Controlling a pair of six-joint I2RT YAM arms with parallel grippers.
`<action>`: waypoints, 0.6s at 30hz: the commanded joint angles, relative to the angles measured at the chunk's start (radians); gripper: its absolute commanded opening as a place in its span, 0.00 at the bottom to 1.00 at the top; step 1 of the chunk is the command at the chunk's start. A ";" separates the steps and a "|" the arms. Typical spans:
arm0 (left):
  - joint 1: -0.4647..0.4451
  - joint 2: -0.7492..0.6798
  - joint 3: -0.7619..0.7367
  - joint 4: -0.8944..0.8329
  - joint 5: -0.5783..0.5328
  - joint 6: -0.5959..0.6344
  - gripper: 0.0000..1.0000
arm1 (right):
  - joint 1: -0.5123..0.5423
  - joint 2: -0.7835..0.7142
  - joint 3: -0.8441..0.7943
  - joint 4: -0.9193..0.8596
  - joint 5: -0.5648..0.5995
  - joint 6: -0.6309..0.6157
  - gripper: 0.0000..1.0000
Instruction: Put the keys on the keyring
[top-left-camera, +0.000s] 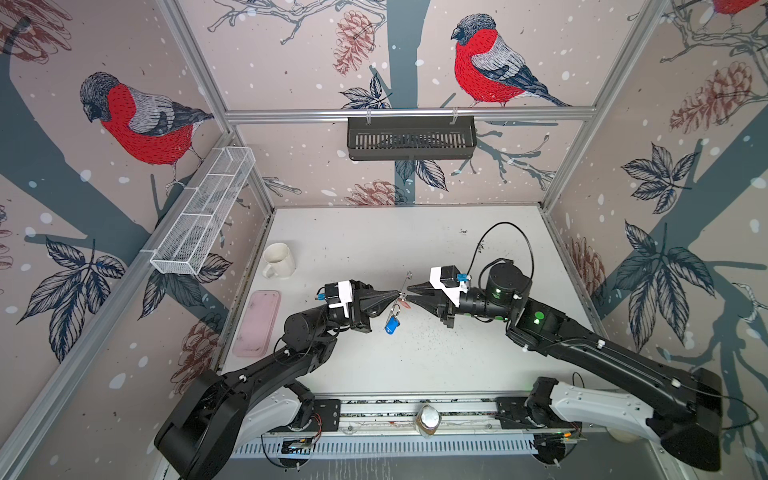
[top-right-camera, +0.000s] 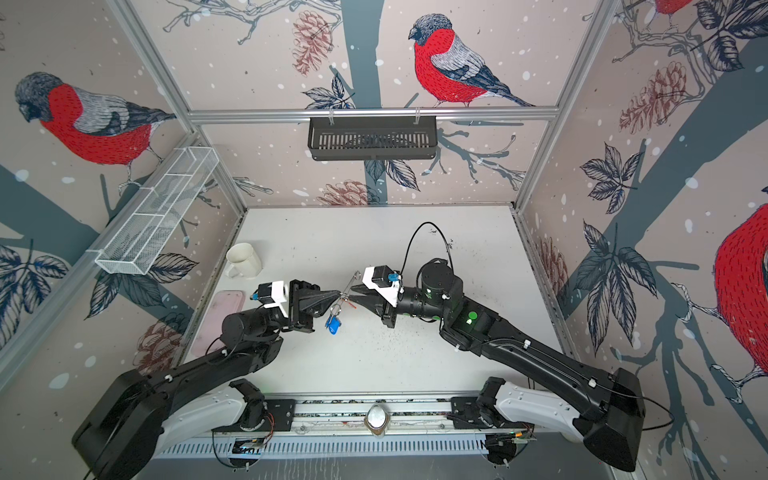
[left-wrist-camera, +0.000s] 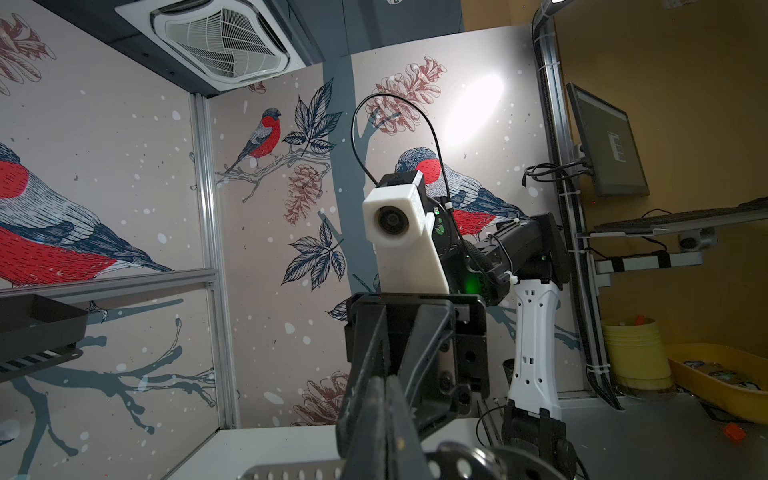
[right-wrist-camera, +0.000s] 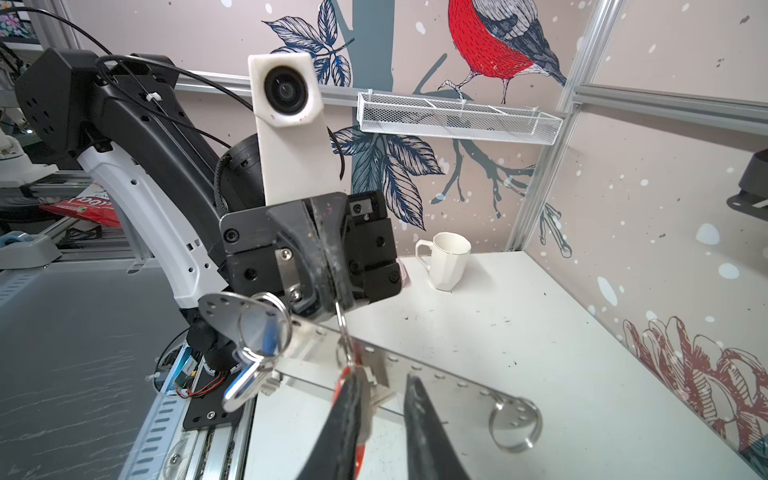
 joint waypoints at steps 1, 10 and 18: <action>0.003 -0.001 0.000 0.061 0.011 -0.002 0.00 | 0.000 -0.004 0.002 0.000 0.021 -0.007 0.17; 0.008 0.002 -0.005 0.064 0.011 -0.003 0.00 | 0.001 -0.006 0.005 0.000 -0.022 -0.002 0.08; 0.013 0.002 -0.008 0.072 0.014 -0.008 0.00 | 0.008 0.007 0.005 0.003 -0.081 0.009 0.09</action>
